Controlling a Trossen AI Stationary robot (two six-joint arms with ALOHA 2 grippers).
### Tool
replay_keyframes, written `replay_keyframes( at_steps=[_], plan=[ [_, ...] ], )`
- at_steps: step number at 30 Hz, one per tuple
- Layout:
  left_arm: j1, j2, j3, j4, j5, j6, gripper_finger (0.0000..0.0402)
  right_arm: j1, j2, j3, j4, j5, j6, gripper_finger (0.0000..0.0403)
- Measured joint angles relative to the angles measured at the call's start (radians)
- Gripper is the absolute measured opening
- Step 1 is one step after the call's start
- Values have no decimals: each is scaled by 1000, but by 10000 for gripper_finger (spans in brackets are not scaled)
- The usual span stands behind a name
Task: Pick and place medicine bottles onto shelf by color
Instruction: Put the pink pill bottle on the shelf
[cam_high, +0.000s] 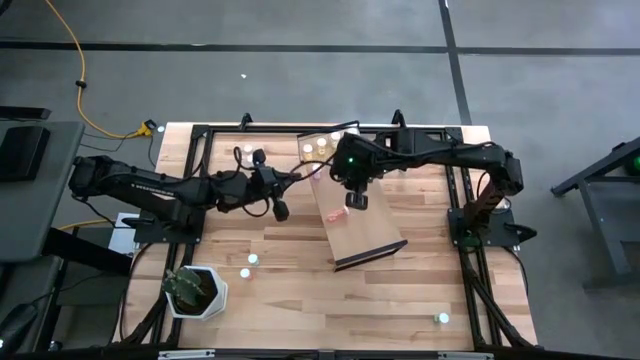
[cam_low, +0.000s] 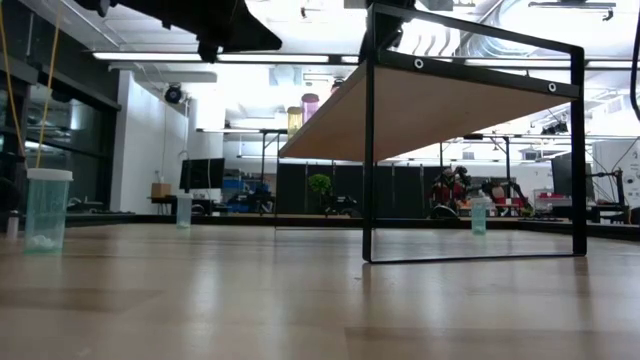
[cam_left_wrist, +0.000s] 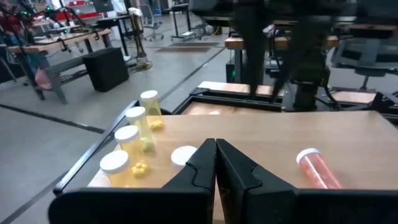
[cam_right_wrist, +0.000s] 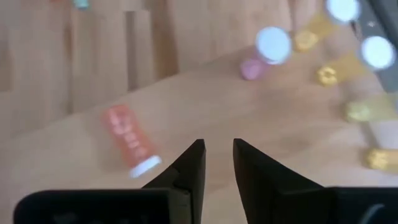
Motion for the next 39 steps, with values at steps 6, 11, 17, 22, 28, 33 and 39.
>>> replay_keyframes(
  at_steps=[6,11,17,22,28,33,39],
  plan=[
    [1,0,0,0,0,-8,0,99,0,-8,3,-6,35,72],
    [0,0,0,1,16,-22,0,153,15,-8,-101,91,78,116],
    [0,0,0,10,26,-27,0,155,94,-8,-117,63,39,226],
    [0,0,0,9,27,-26,0,154,151,-8,-116,53,-38,277],
    [0,0,0,8,27,-26,0,150,167,-8,-92,54,-60,281],
    [0,0,0,7,27,-26,0,150,167,-8,-85,55,-58,266],
    [0,0,0,7,27,-26,0,150,167,-8,-93,55,-58,201]
  ],
)
